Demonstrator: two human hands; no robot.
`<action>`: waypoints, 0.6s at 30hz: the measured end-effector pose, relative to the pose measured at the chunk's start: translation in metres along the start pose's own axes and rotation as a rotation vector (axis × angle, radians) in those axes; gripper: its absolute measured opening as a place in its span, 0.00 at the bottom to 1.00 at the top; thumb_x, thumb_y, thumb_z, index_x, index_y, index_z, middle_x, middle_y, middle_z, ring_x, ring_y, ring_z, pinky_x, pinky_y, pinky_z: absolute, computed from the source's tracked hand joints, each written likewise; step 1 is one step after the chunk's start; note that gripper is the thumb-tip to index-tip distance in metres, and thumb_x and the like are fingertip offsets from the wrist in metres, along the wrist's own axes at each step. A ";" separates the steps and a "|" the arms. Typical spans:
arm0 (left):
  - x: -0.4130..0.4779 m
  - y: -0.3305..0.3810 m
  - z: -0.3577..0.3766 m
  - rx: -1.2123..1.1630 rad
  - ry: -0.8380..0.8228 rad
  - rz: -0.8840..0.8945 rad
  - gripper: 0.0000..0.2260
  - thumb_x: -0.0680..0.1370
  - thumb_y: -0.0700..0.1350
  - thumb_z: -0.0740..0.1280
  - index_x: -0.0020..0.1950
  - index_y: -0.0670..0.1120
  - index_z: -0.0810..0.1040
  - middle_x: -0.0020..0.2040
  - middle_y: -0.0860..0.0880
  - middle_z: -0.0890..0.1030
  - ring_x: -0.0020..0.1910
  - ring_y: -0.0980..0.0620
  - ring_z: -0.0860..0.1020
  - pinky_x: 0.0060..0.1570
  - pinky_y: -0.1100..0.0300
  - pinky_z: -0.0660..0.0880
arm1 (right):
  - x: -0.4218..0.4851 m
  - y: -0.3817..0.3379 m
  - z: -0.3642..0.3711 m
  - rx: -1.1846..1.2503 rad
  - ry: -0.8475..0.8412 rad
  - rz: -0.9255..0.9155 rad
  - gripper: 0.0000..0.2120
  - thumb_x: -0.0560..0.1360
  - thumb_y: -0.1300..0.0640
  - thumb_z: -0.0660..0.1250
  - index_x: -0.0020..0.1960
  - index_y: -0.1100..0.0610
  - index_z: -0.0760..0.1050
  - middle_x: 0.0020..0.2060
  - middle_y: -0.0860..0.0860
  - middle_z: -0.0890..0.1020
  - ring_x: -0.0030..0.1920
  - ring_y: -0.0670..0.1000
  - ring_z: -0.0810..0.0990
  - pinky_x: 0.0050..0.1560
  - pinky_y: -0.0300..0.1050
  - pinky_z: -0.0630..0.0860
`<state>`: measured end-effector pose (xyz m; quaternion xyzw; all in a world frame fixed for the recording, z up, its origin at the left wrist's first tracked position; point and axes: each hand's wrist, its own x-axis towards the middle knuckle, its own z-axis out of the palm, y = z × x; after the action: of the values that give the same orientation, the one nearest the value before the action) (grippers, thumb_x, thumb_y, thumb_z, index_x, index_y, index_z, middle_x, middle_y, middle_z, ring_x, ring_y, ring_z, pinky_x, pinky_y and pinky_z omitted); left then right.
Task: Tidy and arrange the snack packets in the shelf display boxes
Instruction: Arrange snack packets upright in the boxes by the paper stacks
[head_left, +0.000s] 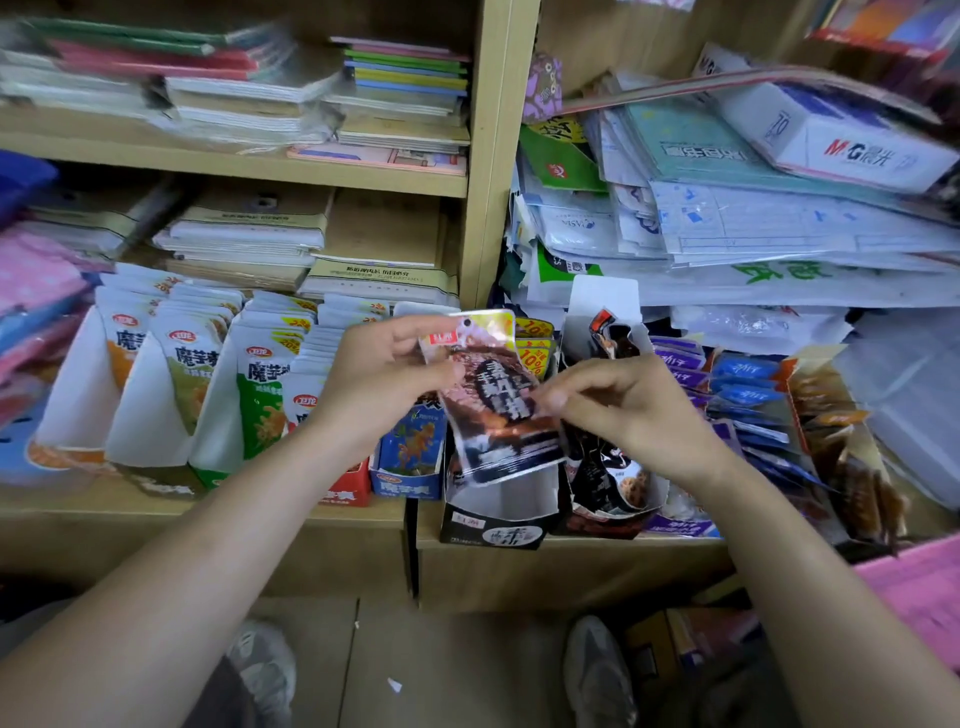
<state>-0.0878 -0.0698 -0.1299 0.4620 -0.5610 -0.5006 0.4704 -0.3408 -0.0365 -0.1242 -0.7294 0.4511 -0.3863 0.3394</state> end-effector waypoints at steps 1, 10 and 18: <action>0.000 0.000 -0.002 0.033 0.015 0.032 0.23 0.71 0.30 0.76 0.58 0.54 0.83 0.53 0.53 0.87 0.53 0.54 0.85 0.49 0.60 0.81 | 0.002 0.001 0.003 -0.157 0.000 -0.042 0.05 0.75 0.59 0.74 0.51 0.57 0.86 0.49 0.49 0.87 0.54 0.48 0.83 0.60 0.39 0.75; -0.003 0.004 -0.003 0.180 0.174 0.401 0.26 0.72 0.30 0.75 0.58 0.58 0.75 0.59 0.64 0.80 0.53 0.61 0.82 0.48 0.62 0.80 | 0.015 0.016 0.016 -0.577 -0.028 -0.156 0.35 0.71 0.54 0.78 0.75 0.51 0.70 0.69 0.43 0.74 0.61 0.37 0.63 0.65 0.27 0.54; 0.009 -0.004 -0.001 0.365 0.193 0.588 0.26 0.72 0.35 0.77 0.59 0.60 0.73 0.57 0.67 0.77 0.58 0.56 0.81 0.53 0.55 0.81 | 0.017 0.016 0.017 -0.495 0.015 -0.012 0.38 0.74 0.55 0.75 0.79 0.49 0.62 0.67 0.44 0.76 0.65 0.47 0.67 0.65 0.40 0.60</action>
<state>-0.0880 -0.0793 -0.1333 0.4022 -0.7032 -0.1893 0.5549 -0.3275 -0.0557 -0.1409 -0.7903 0.5301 -0.2713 0.1446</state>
